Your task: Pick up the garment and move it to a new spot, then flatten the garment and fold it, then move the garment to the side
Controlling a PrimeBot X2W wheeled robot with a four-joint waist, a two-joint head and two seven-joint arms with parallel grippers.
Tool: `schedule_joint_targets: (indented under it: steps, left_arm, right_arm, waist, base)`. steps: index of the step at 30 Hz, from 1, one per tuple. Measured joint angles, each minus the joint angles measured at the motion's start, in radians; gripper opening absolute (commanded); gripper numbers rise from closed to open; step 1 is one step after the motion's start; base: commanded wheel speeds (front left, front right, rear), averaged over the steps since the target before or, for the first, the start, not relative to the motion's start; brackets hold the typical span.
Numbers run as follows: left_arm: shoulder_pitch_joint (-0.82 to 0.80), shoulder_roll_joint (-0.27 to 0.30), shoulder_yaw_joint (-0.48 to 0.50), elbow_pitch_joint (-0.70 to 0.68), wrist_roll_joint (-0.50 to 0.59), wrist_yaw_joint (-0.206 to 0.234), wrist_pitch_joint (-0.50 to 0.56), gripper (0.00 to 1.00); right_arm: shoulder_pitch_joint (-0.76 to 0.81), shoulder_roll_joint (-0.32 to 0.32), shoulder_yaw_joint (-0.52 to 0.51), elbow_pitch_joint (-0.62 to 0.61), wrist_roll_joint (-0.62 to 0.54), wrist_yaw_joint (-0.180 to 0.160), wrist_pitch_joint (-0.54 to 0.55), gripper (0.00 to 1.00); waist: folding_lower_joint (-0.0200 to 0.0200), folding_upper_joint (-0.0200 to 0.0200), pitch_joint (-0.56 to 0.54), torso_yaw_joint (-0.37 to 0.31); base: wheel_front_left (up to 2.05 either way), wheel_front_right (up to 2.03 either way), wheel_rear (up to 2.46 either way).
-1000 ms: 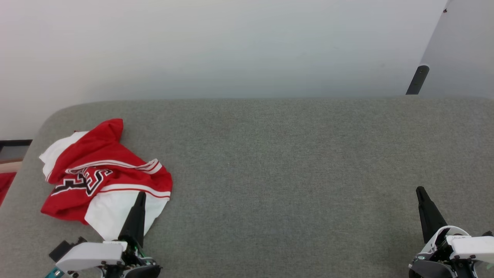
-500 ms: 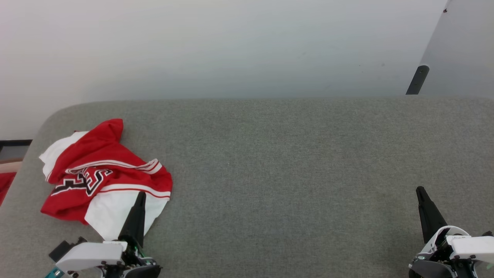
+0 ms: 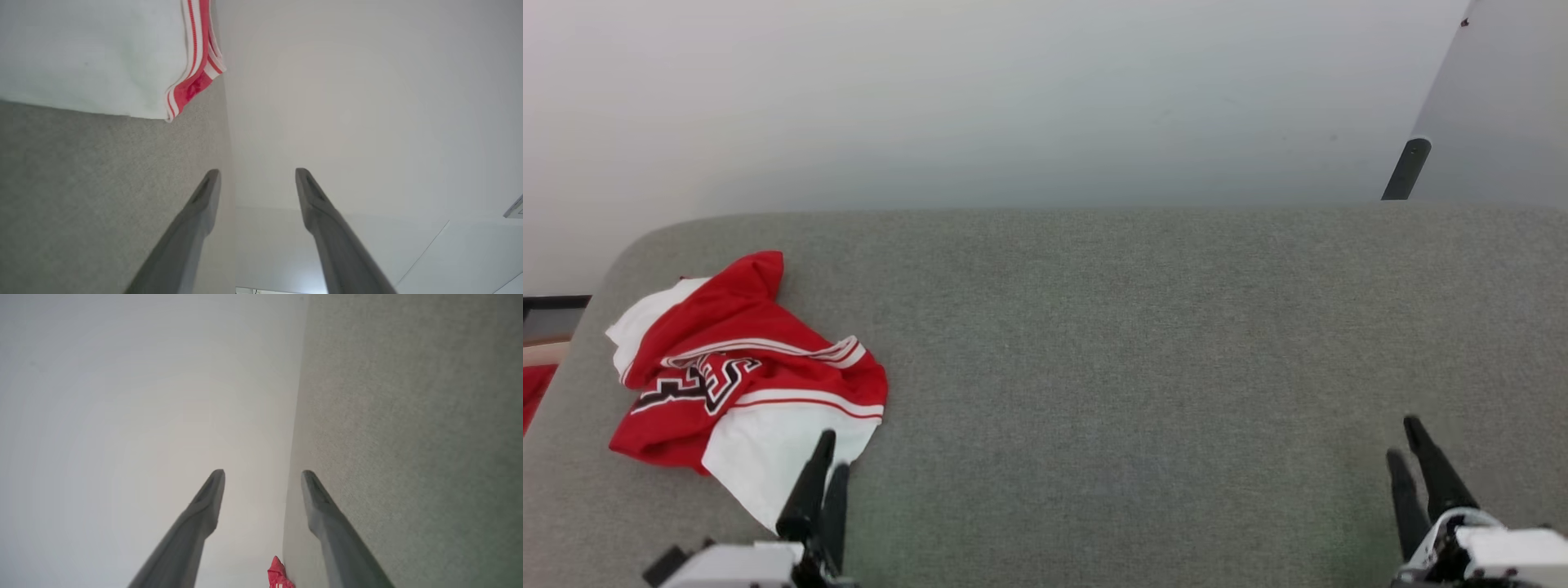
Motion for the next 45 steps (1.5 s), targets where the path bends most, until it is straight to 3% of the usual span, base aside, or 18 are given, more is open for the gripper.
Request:
schedule_joint_targets:
  steps: [8, 14, 33, 45]
  left_arm:
    - [0.016, 0.023, 0.0, 0.009, 0.023, 0.0, -0.021, 1.0]
    - [0.015, 0.064, -0.014, 0.002, 0.094, 0.0, -0.058, 1.0]
    - [0.005, 0.123, -0.018, -0.05, 0.507, 0.007, -0.142, 1.0]
    - [0.012, 0.153, -0.034, -0.063, 0.711, 0.006, -0.181, 1.0]
  right_arm:
    - [-0.001, 0.003, 0.027, 0.031, -0.02, 0.0, -0.033, 1.0]
    - [-0.033, 0.002, 0.041, 0.04, -0.122, 0.0, -0.062, 1.0]
    - [-0.083, 0.002, 0.092, 0.044, -0.531, 0.0, -0.14, 1.0]
    - [-0.103, 0.001, 0.116, 0.053, -0.792, 0.0, -0.18, 1.0]
  waist:
    - [0.0, 0.0, 0.0, 0.001]
    - [0.0001, 0.0, 0.0, 0.002]
    - [0.0001, 0.0, 0.0, 0.004]
    - [0.0001, 0.0, -0.001, 0.002]
  base:
    - [0.0, 0.0, 0.0]
    - [0.0, 0.0, 0.0]
    - [0.0, 0.0, 0.0]
    - [0.0, 0.0, 0.0]
